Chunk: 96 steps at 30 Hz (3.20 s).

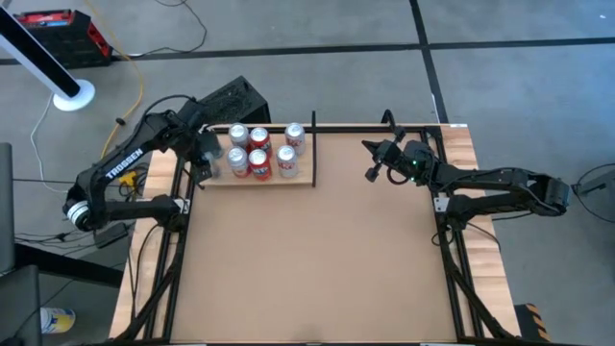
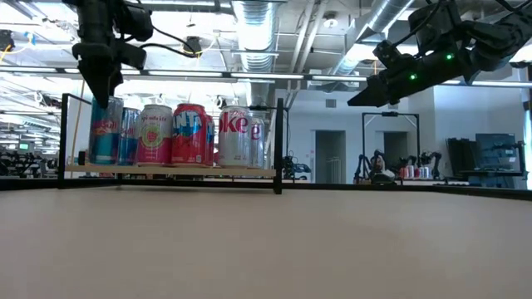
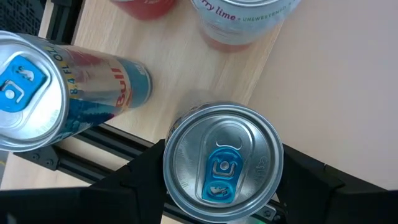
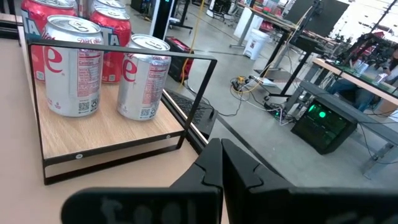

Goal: Place canned beverage on shelf
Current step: Put the blue soda can on the shelf aligned with the other blue soda can

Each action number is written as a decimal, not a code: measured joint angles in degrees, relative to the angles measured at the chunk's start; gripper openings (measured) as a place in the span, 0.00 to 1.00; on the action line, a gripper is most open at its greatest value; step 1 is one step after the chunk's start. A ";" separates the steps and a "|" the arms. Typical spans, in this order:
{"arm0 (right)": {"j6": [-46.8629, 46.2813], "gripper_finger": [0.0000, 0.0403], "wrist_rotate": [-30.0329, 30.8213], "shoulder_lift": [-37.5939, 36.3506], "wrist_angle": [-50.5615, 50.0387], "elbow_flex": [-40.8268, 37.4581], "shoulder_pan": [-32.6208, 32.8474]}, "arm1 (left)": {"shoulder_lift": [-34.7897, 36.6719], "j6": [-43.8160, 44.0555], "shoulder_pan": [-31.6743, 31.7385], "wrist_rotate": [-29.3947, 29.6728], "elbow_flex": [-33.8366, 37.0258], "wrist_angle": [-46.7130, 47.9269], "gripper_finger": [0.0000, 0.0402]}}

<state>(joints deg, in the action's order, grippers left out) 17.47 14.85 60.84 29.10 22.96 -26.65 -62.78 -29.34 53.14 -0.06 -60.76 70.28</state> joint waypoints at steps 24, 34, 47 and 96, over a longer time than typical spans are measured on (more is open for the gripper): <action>0.00 0.05 0.00 0.00 0.02 0.00 -0.01 | -0.25 -0.02 0.01 3.00 0.33 -0.78 0.73; 0.00 0.05 0.00 0.00 0.02 0.00 0.00 | -0.22 -0.20 -0.01 5.07 0.25 -0.78 0.73; 0.00 0.05 0.00 0.00 0.02 0.00 0.00 | -0.22 0.08 -0.01 5.91 -2.58 -0.25 0.74; -0.03 0.05 -0.02 0.00 0.00 -0.01 0.00 | -0.18 14.00 -19.14 11.76 -2.74 5.27 0.01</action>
<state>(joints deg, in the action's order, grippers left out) 17.45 14.83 60.84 29.10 22.95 -26.65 -62.96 -15.35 34.00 11.70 -63.50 75.55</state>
